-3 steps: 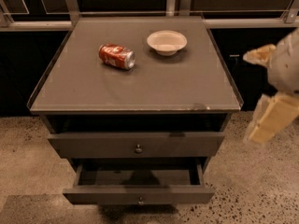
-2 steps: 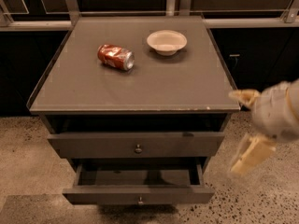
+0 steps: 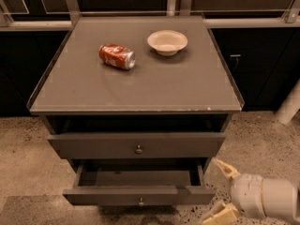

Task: Close middle drawer

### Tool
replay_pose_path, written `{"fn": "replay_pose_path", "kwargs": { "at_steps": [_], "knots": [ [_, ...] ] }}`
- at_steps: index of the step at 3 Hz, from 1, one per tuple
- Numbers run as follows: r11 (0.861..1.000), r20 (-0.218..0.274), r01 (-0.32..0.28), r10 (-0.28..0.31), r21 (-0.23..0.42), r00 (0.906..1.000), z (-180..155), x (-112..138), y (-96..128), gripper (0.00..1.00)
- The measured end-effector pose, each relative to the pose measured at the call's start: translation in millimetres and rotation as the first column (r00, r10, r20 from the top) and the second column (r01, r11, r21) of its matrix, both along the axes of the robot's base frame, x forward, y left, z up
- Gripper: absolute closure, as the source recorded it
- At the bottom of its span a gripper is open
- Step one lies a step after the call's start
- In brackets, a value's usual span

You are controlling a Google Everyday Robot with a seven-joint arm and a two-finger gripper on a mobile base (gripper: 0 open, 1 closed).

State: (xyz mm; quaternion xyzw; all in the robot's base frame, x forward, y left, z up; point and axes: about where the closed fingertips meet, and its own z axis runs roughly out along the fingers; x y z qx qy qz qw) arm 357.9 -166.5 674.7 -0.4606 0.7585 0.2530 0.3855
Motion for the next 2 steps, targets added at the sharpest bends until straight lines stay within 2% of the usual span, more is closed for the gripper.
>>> {"fn": "replay_pose_path", "kwargs": {
  "at_steps": [1,2],
  "knots": [
    [0.989,0.014,0.122,-0.124,0.081,0.9922,-27.7,-1.2,-19.2,0.18],
    [0.989,0.014,0.123,-0.125,0.081,0.9921,-27.9,-1.3,-19.8,0.43]
  ]
}}
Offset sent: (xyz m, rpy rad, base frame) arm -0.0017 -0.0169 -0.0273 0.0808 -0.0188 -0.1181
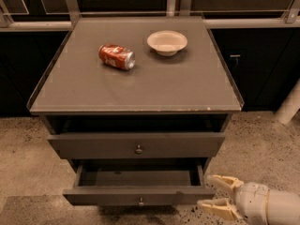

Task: Close middle drawer

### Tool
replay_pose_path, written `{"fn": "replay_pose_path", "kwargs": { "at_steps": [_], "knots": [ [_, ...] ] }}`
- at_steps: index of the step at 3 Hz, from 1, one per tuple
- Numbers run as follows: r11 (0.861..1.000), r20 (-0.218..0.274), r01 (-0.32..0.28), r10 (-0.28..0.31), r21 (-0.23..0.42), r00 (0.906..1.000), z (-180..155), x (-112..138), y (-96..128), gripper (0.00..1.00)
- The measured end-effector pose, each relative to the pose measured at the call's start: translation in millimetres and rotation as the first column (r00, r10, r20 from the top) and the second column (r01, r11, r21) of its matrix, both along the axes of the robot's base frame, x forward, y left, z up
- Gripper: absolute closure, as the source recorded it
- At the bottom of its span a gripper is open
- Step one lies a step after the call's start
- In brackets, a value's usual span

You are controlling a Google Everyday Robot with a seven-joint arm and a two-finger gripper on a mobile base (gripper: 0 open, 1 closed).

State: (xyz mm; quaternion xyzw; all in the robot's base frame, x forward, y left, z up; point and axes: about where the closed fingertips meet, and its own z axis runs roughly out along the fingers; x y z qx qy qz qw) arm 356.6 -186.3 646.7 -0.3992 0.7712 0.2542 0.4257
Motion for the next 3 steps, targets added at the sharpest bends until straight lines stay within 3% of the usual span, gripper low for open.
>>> {"fn": "replay_pose_path", "kwargs": {
  "at_steps": [1,2,3],
  "knots": [
    [1.000,0.000,0.000,0.000,0.000,1.0000,0.0,0.0,0.0,0.65],
    [0.996,-0.033,0.065,-0.063,0.055,0.9974,-35.0,4.1,-15.9,0.88],
    [0.956,-0.115,0.261,-0.247,0.134,0.9623,-112.0,2.7,-57.2,1.00]
  ]
}}
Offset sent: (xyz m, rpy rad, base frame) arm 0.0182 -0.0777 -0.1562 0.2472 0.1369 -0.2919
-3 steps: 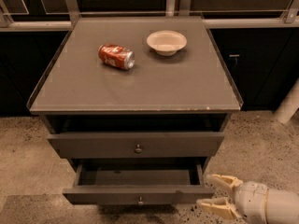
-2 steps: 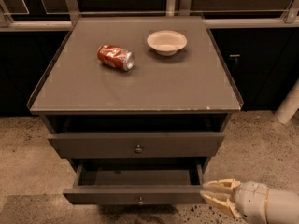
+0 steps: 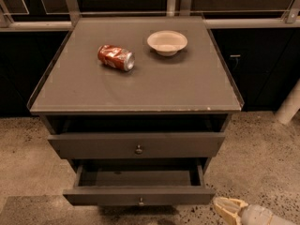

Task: Close middle drawer

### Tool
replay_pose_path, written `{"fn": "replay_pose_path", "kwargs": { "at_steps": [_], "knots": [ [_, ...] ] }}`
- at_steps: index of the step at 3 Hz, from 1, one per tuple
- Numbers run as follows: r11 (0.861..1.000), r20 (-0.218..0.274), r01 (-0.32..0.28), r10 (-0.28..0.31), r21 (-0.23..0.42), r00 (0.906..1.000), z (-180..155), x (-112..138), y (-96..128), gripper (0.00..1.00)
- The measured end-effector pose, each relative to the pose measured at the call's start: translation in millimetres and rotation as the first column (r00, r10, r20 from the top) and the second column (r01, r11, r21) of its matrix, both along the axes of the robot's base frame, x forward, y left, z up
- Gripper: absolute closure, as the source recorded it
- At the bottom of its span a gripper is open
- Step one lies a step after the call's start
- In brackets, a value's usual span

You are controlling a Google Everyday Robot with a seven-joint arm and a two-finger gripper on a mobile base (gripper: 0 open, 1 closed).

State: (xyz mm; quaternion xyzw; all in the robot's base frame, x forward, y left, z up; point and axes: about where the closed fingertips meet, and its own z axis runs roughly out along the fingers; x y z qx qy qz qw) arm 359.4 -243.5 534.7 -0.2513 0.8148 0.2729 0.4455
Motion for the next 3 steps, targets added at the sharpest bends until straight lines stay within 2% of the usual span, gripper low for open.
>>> {"fn": "replay_pose_path", "kwargs": {
  "at_steps": [1,2,3],
  "knots": [
    [0.985,-0.106,0.151,-0.142,0.081,0.9843,-83.2,-4.3,-25.2,1.00],
    [0.962,-0.194,0.225,-0.194,0.152,0.9616,-149.4,0.2,-31.0,1.00],
    [0.950,-0.166,0.240,-0.209,0.198,0.9637,-167.2,28.8,-29.5,1.00]
  ]
}}
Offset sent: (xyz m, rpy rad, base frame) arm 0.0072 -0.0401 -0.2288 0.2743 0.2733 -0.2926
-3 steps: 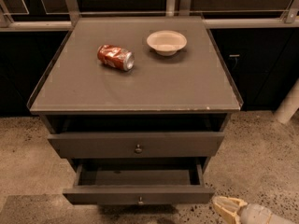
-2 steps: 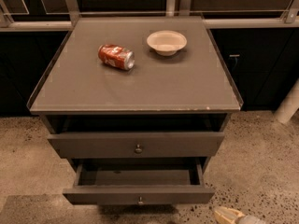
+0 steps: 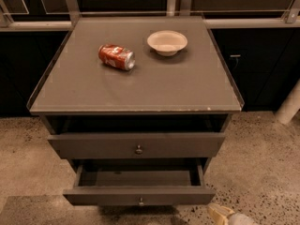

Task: Close middle drawer

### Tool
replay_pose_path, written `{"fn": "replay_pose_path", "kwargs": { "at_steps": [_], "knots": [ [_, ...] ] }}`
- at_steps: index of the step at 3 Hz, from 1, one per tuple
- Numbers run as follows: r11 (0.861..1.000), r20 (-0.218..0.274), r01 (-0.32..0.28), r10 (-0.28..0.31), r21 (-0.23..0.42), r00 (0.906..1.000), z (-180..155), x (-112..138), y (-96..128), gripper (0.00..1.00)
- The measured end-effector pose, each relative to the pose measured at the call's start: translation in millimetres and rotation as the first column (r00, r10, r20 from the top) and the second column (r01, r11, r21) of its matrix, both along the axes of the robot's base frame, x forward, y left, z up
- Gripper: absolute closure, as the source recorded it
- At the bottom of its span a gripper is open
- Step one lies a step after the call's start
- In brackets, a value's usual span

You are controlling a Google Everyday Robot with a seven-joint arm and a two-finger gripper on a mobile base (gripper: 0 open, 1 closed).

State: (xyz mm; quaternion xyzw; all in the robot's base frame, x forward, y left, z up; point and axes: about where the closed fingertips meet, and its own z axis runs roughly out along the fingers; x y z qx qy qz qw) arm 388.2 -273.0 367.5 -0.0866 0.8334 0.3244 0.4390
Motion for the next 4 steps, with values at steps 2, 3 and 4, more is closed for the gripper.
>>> {"fn": "replay_pose_path", "kwargs": {
  "at_steps": [2,3,4],
  "knots": [
    [0.999,0.155,-0.027,0.030,-0.027,0.9874,36.6,53.1,9.0,1.00],
    [0.997,0.238,-0.064,0.073,-0.046,0.9684,60.6,92.0,20.0,1.00],
    [0.994,0.283,-0.093,0.103,-0.049,0.9535,72.2,115.8,30.3,1.00]
  ]
}}
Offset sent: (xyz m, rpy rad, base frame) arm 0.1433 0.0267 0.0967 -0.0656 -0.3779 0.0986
